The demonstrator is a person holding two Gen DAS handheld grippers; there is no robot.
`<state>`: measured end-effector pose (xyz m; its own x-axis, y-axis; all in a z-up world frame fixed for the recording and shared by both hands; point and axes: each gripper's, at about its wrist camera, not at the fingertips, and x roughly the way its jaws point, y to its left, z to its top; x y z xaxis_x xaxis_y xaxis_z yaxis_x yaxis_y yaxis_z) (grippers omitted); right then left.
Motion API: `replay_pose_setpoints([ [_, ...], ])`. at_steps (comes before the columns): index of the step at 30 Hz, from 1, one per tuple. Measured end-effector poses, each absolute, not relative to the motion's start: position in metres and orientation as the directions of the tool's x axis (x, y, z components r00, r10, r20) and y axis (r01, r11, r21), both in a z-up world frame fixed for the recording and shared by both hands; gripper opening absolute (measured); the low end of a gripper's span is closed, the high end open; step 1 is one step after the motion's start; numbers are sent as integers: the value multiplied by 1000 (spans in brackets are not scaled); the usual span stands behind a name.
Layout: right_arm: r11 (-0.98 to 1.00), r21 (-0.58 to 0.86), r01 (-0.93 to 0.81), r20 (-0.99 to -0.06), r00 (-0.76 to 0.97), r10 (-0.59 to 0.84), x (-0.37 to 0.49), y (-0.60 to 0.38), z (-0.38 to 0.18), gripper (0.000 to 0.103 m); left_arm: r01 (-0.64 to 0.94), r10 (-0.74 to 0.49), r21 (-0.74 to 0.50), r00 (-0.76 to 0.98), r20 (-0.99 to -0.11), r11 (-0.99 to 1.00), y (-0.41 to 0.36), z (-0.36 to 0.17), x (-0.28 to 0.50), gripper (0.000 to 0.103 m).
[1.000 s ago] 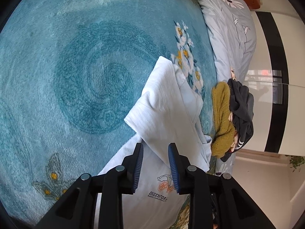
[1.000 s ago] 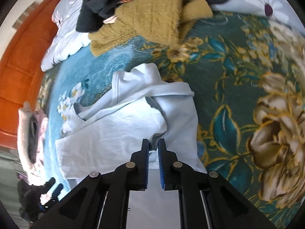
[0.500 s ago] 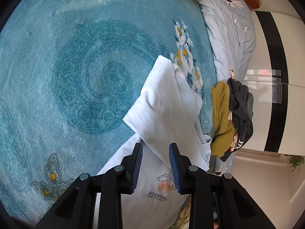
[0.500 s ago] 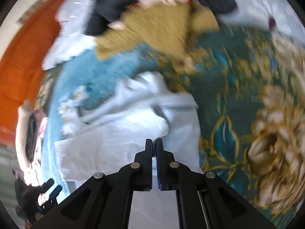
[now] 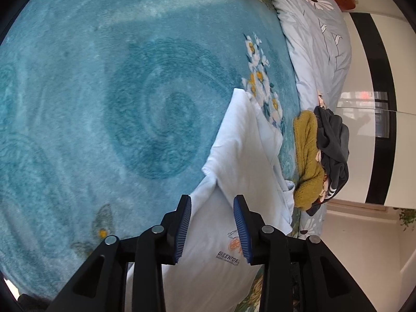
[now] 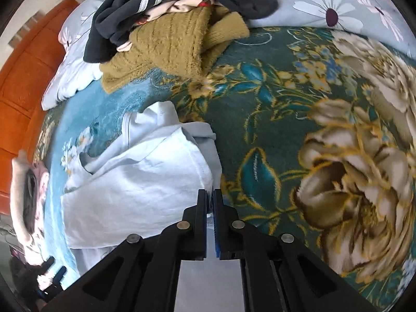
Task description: Fold clothes
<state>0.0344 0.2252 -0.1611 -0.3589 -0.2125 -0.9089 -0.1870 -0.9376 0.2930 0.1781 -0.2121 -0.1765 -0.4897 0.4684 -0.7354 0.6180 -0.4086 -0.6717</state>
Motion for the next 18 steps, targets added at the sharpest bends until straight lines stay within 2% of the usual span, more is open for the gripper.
replay_pose_setpoints([
  [4, -953, 241, -186, -922, -352, -165, 51, 236, -153, 7, 583, 463, -617, -411, -785, -528, -204, -171, 182, 43],
  [11, -902, 378, -209, -896, -330, -299, 119, 275, -161, 8, 524, 440, -514, -270, -856, -679, -206, -170, 217, 45],
  [13, -891, 406, -205, -887, -325, -329, 138, 280, -162, 13, 516, 446, -510, -253, -859, -689, -203, -173, 228, 45],
  [15, -886, 422, -192, -881, -316, -352, 155, 287, -161, 26, 505, 476, -528, -240, -846, -683, -197, -179, 237, 45],
  [18, -877, 447, -176, -874, -294, -387, 176, 295, -161, 27, 512, 491, -523, -210, -846, -681, -185, -192, 252, 45],
])
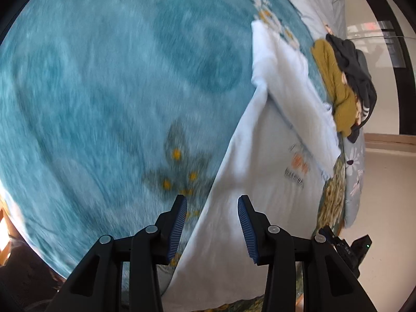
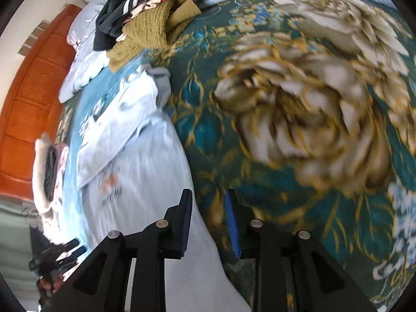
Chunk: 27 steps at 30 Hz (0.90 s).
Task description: Fold clothes
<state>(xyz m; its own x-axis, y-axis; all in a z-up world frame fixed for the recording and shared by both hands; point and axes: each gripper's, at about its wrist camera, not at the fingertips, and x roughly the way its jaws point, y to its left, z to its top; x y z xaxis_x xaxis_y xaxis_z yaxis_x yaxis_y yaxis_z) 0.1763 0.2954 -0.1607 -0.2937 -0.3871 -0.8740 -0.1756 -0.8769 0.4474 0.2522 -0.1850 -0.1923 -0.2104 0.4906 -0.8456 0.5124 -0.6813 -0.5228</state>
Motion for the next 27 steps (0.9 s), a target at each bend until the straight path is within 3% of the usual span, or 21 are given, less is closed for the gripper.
replay_pose_setpoints([
  [7, -858, 487, -164, -868, -206, -453, 207, 298, -175, 27, 386, 432, -427, -78, -899, -818, -150, -202, 275, 45],
  [13, -849, 511, -133, -859, -116, -499, 236, 281, -191, 27, 320, 430, -420, -40, -902, -850, -128, -205, 288, 43],
  [27, -847, 517, -125, -856, -88, -509, 265, 283, -190, 27, 406, 460, -415, 17, -888, -814, -140, -213, 317, 27],
])
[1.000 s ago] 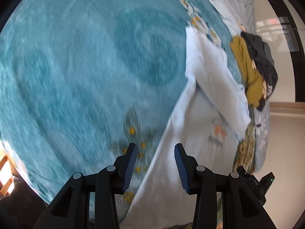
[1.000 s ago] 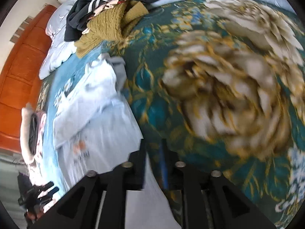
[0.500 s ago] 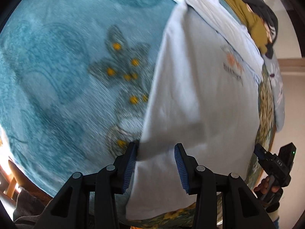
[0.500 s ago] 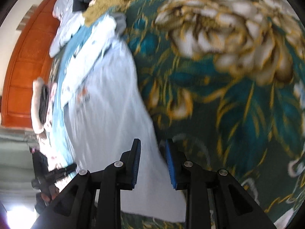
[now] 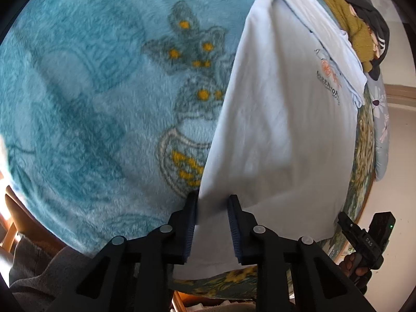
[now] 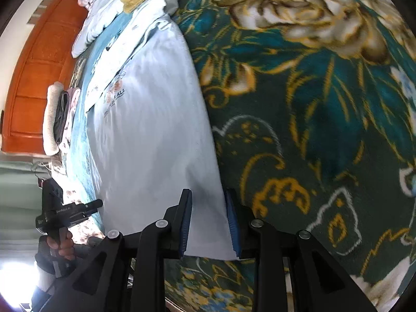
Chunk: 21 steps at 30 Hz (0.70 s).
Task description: Fold clothes
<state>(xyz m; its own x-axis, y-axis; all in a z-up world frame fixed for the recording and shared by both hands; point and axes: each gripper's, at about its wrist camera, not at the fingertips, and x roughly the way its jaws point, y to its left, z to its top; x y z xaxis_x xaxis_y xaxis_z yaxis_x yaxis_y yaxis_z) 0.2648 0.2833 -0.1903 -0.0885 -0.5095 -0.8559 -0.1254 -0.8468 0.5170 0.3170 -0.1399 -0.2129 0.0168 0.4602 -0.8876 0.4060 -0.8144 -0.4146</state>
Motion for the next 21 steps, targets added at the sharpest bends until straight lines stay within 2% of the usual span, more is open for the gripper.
replay_pose_setpoints([
  [6, -853, 506, -127, -863, -92, -498, 269, 280, -191, 27, 404, 435, -385, 35, -900, -830, -140, -212, 324, 19],
  [10, -874, 469, -127, -880, -154, -450, 262, 285, -182, 27, 398, 425, -376, 40, -904, -837, -140, -210, 328, 18],
  [11, -877, 464, -128, -882, -163, -443, 260, 286, -181, 30, 397, 423, -373, 42, -905, -838, -140, -210, 328, 18],
  [12, -879, 460, -129, -883, -170, -437, 258, 286, -181, 39, 397, 421, -371, 43, -906, -840, -140, -210, 329, 18],
  [16, -877, 459, -138, -884, -168, -436, 258, 279, -190, 47, 393, 412, -362, 48, -910, -846, -141, -209, 334, 18],
  [19, -887, 450, -101, -888, -159, -432, 258, 266, -189, 47, 392, 409, -359, 50, -911, -847, -142, -209, 339, 18],
  [20, -888, 451, -90, -887, -155, -434, 257, 263, -189, 44, 393, 410, -359, 50, -911, -847, -143, -209, 340, 18],
  [21, -888, 452, -84, -887, -147, -438, 257, 260, -190, 32, 393, 409, -359, 50, -911, -847, -143, -209, 343, 18],
])
